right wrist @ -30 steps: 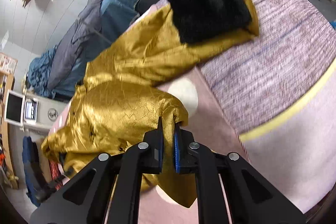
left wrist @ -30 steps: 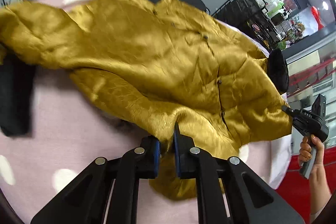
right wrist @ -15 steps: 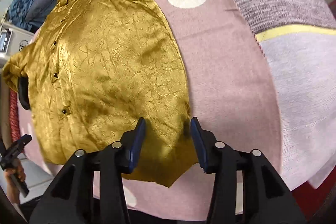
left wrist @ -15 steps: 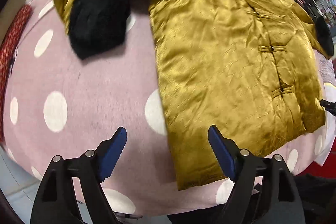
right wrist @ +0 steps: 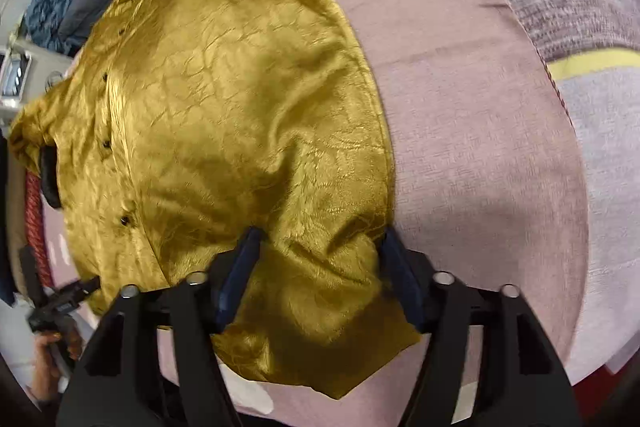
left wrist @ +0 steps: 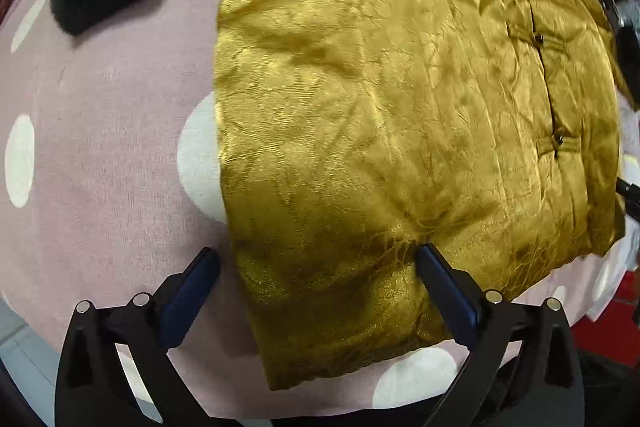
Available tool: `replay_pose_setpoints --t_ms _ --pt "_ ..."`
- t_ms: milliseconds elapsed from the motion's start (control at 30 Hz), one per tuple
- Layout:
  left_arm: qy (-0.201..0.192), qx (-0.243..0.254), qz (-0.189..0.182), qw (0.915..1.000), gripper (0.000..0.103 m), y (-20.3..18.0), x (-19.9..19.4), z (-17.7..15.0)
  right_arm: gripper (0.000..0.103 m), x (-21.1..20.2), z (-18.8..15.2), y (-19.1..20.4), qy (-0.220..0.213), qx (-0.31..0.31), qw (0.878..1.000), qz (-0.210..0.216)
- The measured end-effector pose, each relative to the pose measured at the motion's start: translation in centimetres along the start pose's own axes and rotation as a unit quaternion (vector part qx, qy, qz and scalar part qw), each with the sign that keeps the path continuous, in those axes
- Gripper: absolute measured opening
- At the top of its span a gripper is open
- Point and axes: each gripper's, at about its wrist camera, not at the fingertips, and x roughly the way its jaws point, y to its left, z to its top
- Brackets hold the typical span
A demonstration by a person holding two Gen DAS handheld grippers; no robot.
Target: Fold large clothes
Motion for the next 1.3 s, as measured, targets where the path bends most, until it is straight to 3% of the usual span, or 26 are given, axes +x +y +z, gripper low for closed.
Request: replay_pose_setpoints --t_ms 33,67,167,200,267,367,500,667,733,767,833,867,967,1067,1167,1300 --pt "-0.009 0.008 0.007 0.9999 0.082 -0.3 -0.4 0.0 0.025 0.0 -0.2 0.4 -0.001 -0.013 1.0 -0.003" --pt "-0.018 0.013 0.011 0.9997 0.061 -0.5 -0.9 0.1 0.019 -0.1 -0.5 0.7 -0.002 -0.022 1.0 0.005" --pt "-0.022 0.003 -0.002 0.9998 0.017 -0.1 -2.4 0.3 0.013 -1.0 -1.1 1.4 -0.015 -0.041 0.999 0.004" --pt "-0.024 0.0 -0.006 0.9997 0.01 0.2 -2.9 0.2 0.012 -1.4 -1.3 1.5 -0.018 -0.048 0.999 0.002" --pt "-0.027 0.015 -0.012 0.9994 0.008 0.1 -4.1 0.1 0.012 -2.4 -2.0 1.5 -0.018 -0.052 0.998 0.01" --pt "-0.031 0.084 0.018 0.9958 0.006 -0.8 -5.7 -1.3 0.012 -3.1 -3.2 1.5 0.002 -0.062 0.998 0.023" --pt "0.0 0.121 0.04 0.9918 0.006 -0.7 -5.4 -4.1 0.012 -2.7 -6.0 1.2 0.056 -0.083 0.995 0.022" --pt "0.034 0.099 0.045 0.9935 0.011 1.5 -3.8 -7.0 0.012 -0.9 -10.5 0.2 0.112 -0.071 0.991 0.021" --pt "0.03 0.08 0.056 0.9947 0.025 1.5 -3.3 -6.2 0.012 -0.6 -11.0 0.3 0.107 -0.068 0.992 0.013" --pt "0.026 0.068 0.067 0.9951 0.04 1.9 -3.4 -5.9 0.017 -0.4 -10.8 0.5 0.106 -0.067 0.992 0.004" --pt "0.015 0.055 0.08 0.9952 0.058 2.4 -3.9 -5.4 0.029 -0.3 -10.1 0.8 0.112 -0.06 0.992 -0.008" --pt "0.002 0.053 0.083 0.9951 0.065 3.0 -4.5 -5.3 0.03 -0.4 -9.8 0.9 0.113 -0.06 0.992 -0.015" --pt "-0.06 0.042 0.101 0.9922 0.082 3.6 -7.8 -3.7 0.043 -1.9 -8.3 2.1 0.083 -0.092 0.991 -0.056" --pt "-0.093 0.033 0.126 0.9872 0.083 4.6 -10.0 -2.3 0.053 -4.0 -6.8 3.0 0.039 -0.137 0.984 -0.112" --pt "-0.113 0.038 0.148 0.9817 0.083 4.6 -11.1 -0.3 0.055 -5.3 -4.9 3.7 0.004 -0.162 0.973 -0.163" --pt "-0.13 0.045 0.144 0.98 0.083 1.1 -9.6 1.4 0.055 -6.3 -1.9 3.9 -0.026 -0.141 0.974 -0.176"
